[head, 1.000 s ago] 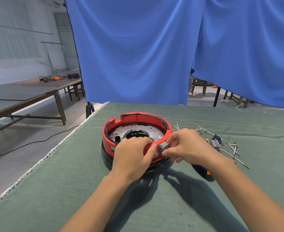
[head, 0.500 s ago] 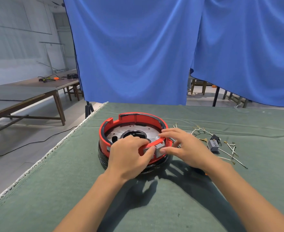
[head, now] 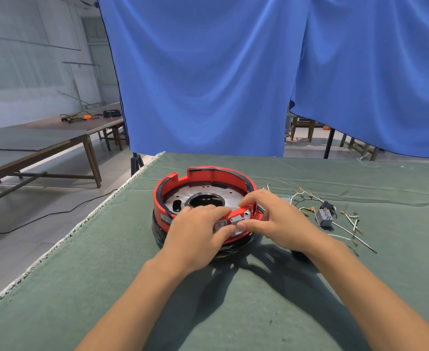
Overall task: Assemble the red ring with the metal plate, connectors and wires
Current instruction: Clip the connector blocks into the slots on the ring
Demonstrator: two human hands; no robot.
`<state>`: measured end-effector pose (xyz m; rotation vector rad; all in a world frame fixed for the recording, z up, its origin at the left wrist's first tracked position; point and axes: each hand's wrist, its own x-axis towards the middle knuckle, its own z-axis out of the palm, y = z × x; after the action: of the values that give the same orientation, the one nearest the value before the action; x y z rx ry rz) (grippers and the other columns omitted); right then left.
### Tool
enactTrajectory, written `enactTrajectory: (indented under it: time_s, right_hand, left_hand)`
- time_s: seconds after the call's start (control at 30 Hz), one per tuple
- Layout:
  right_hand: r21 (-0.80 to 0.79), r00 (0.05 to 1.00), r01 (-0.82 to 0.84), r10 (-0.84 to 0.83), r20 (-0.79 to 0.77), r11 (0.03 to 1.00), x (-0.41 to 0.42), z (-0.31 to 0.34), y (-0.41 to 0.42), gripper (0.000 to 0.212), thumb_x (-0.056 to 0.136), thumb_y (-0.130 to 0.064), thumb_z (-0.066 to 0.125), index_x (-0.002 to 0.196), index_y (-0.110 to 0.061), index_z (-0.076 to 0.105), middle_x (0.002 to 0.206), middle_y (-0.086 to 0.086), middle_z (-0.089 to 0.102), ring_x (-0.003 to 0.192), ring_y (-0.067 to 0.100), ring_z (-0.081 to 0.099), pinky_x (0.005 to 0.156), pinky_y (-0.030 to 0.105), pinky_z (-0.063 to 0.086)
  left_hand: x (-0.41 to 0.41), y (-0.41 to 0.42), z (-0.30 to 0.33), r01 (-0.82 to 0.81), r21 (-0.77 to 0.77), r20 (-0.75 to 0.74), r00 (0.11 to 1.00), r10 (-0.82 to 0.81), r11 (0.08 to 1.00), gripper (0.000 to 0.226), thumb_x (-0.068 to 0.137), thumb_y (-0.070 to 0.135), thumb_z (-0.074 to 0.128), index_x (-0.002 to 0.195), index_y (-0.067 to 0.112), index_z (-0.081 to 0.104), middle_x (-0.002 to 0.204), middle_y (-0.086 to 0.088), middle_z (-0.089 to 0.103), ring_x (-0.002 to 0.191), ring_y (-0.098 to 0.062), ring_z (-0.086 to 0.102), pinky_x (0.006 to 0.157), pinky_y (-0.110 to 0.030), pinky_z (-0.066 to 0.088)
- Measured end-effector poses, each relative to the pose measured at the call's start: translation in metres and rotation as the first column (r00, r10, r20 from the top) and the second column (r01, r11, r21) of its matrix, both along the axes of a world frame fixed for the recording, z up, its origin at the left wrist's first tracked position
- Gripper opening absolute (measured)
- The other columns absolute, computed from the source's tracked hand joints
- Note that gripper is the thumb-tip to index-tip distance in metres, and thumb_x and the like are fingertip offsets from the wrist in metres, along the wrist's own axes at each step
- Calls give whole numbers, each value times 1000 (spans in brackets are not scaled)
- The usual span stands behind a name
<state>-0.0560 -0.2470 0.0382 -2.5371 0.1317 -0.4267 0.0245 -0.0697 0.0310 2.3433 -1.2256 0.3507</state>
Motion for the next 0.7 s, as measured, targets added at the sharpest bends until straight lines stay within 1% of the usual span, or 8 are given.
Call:
enactTrajectory:
  time_s: [0.07, 0.17, 0.23, 0.3, 0.4, 0.47, 0.6, 0.7]
  right_hand:
    - [41, 999, -34, 34, 2, 999, 0, 1, 0, 26, 80, -42, 71, 97, -43, 51, 105, -17, 55, 71, -2, 51, 71, 26, 43]
    - [70, 998, -63, 63, 6, 996, 1, -2, 3, 24, 83, -37, 70, 103, -38, 57, 106, -25, 49, 79, 1, 53, 77, 28, 46]
    - [66, 998, -51, 50, 29, 996, 3, -3, 5, 22, 83, -35, 70, 103, -35, 60, 106, -26, 48, 77, 0, 52, 78, 28, 46]
    - [72, 998, -41, 37, 55, 997, 5, -4, 6, 21, 82, -32, 72, 99, -34, 60, 104, -21, 51, 76, 0, 51, 77, 28, 44]
    - [52, 996, -12, 8, 84, 999, 7, -6, 8, 19, 81, -32, 73, 94, -34, 59, 98, -18, 54, 89, 11, 55, 83, 35, 46]
    - [59, 993, -3, -4, 114, 998, 7, -7, 10, 19, 80, -31, 73, 91, -35, 58, 94, -19, 54, 90, 13, 55, 85, 37, 46]
    - [94, 990, -12, -1, 142, 995, 7, -8, 11, 21, 79, -31, 75, 88, -40, 58, 96, -19, 55, 77, 2, 51, 74, 27, 44]
    - [150, 990, -4, -18, 142, 989, 4, -5, 7, 23, 78, -29, 73, 89, -44, 60, 97, -18, 57, 66, -2, 51, 67, 22, 42]
  left_hand:
    - [3, 2, 3, 10, -15, -55, 998, -10, 1000, 40, 89, 48, 54, 127, 37, 58, 117, 14, 65, 111, -10, 55, 93, -33, 38]
    - [4, 5, 3, -3, -62, -109, 994, -4, 998, 38, 86, 47, 59, 123, 40, 60, 116, 17, 65, 111, -6, 55, 95, -32, 39]
    - [4, 5, 3, -28, -87, -108, 994, 18, 996, 37, 86, 47, 59, 122, 40, 62, 114, 17, 66, 109, -6, 55, 95, -30, 37]
    - [2, 3, 1, -42, -95, -97, 995, 33, 995, 36, 86, 46, 59, 121, 40, 62, 112, 16, 66, 106, -7, 55, 93, -30, 35]
    - [1, -1, -2, -49, -109, -82, 996, 40, 993, 33, 88, 42, 58, 120, 40, 63, 110, 15, 67, 104, -8, 56, 91, -29, 32]
    - [1, -2, -3, -49, -120, -79, 996, 40, 992, 33, 88, 40, 57, 120, 40, 63, 109, 14, 68, 103, -8, 56, 88, -28, 30]
    - [0, -3, -6, -37, -164, -18, 999, 35, 986, 33, 87, 41, 55, 118, 36, 65, 106, 12, 68, 102, -8, 57, 79, -26, 26]
    - [-2, -6, -8, -33, -190, 56, 997, 44, 981, 41, 82, 49, 43, 112, 35, 67, 96, 10, 69, 96, -10, 60, 72, -28, 24]
